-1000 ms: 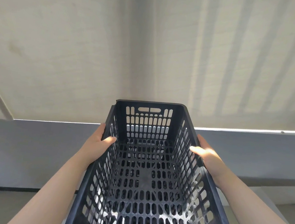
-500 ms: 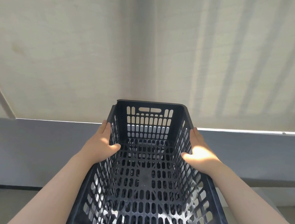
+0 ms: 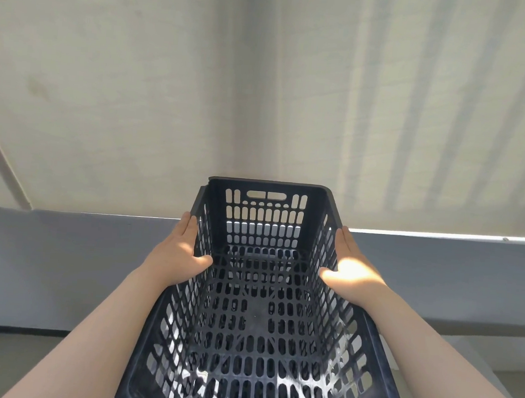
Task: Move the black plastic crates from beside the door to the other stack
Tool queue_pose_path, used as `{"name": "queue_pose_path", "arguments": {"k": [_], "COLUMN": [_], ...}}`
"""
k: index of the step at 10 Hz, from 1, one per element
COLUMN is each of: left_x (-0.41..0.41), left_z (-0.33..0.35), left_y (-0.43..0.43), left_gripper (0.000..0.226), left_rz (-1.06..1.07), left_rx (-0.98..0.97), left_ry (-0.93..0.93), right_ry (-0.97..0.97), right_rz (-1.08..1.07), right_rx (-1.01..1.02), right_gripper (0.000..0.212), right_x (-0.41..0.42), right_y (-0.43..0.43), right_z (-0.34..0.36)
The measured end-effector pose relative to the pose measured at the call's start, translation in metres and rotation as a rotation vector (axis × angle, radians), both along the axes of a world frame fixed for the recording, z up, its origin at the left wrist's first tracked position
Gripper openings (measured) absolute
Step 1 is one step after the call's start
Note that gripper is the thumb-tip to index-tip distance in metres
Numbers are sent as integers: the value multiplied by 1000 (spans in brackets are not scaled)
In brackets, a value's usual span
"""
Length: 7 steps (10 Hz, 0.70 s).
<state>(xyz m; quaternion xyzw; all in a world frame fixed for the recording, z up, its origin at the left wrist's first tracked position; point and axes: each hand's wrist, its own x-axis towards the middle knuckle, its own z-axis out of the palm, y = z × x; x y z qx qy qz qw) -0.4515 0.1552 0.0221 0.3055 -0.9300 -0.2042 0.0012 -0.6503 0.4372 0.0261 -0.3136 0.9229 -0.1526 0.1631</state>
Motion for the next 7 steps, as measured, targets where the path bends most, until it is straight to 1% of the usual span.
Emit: {"name": "queue_pose_path", "arguments": {"k": [2, 3, 4, 5, 6, 7], "left_x": [6, 10, 13, 15, 21, 30], "left_z": [4, 12, 24, 34, 46, 63], "left_y": [1, 13, 31, 44, 56, 66], "left_gripper": [90, 86, 83, 82, 83, 85], "left_rz": [29, 64, 92, 96, 100, 71], "left_rx": [17, 61, 52, 16, -28, -123], "left_ry": [26, 91, 118, 134, 150, 192], "right_ry": [-87, -106, -114, -99, -36, 93], "right_rz": [-4, -12, 10, 57, 59, 63], "right_rx": [-71, -104, -125, -109, -114, -164], "right_gripper": [91, 89, 87, 85, 84, 85], "right_x": [-3, -2, 1, 3, 8, 20], "right_y": [3, 8, 12, 14, 16, 20], "right_z": [-6, 0, 12, 27, 39, 52]}}
